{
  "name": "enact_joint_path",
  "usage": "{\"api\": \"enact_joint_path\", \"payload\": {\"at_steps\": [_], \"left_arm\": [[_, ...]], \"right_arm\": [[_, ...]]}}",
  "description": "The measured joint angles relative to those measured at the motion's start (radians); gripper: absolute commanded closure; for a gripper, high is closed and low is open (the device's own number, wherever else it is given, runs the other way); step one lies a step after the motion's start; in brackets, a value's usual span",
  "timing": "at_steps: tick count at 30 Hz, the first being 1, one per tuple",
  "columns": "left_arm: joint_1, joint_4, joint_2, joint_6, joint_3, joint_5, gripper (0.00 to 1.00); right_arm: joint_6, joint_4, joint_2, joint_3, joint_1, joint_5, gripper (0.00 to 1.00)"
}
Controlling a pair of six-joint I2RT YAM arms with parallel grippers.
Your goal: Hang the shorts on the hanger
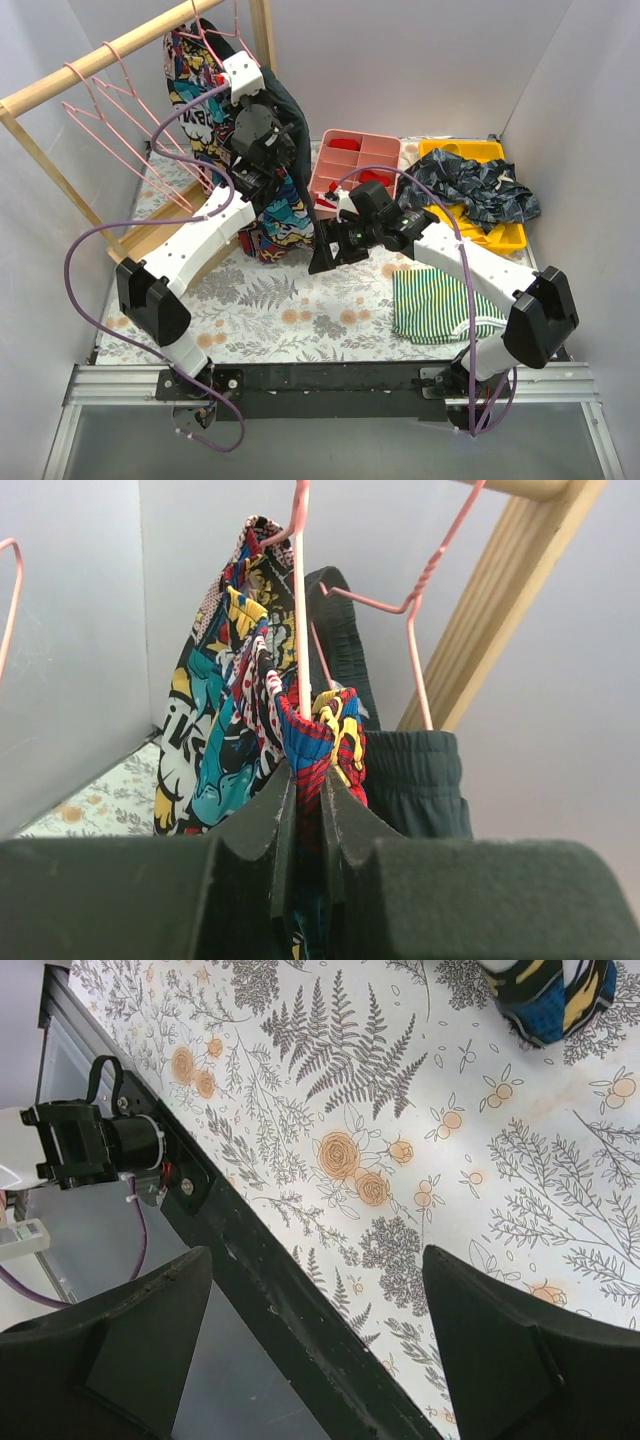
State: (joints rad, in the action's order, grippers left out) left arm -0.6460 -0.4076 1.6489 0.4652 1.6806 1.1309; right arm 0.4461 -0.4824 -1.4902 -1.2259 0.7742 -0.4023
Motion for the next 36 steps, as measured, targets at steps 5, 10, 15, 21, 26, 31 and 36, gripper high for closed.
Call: {"api": "enact_joint_path", "payload": {"at_steps": [5,10,15,21,26,31,36], "left_arm": [[0.038,0.082,0.027,0.064,0.011,-0.028,1.00],[0.058,0.166,0.043,0.137,0.005,-0.068,1.00],[0.063,0.249,0.040,0.214,0.001,-0.111,0.61],[0.065,0.380,0.013,0.304,0.001,-0.176,0.02],[0.047,0.537,-0.041,0.400,0.002,-0.253,0.02],[-0.064,0.666,-0.111,0.448,0.002,-0.306,0.02],[-0.208,0.776,-0.188,0.500,-0.001,-0.364,0.02]], "right_arm": [[0.003,-0.014,0.038,0.012,0.000,0.016,0.07],[0.003,-0.018,0.061,0.016,0.000,0.036,0.07],[0.003,-0.042,0.091,0.030,0.000,0.073,0.05],[0.002,-0.066,0.117,0.024,0.000,0.121,0.05],[0.002,-0.106,0.119,-0.008,0.000,0.174,0.03],[0.002,-0.123,0.164,-0.032,0.000,0.266,0.02],[0.014,-0.130,0.263,-0.036,0.000,0.416,0.02]]}}
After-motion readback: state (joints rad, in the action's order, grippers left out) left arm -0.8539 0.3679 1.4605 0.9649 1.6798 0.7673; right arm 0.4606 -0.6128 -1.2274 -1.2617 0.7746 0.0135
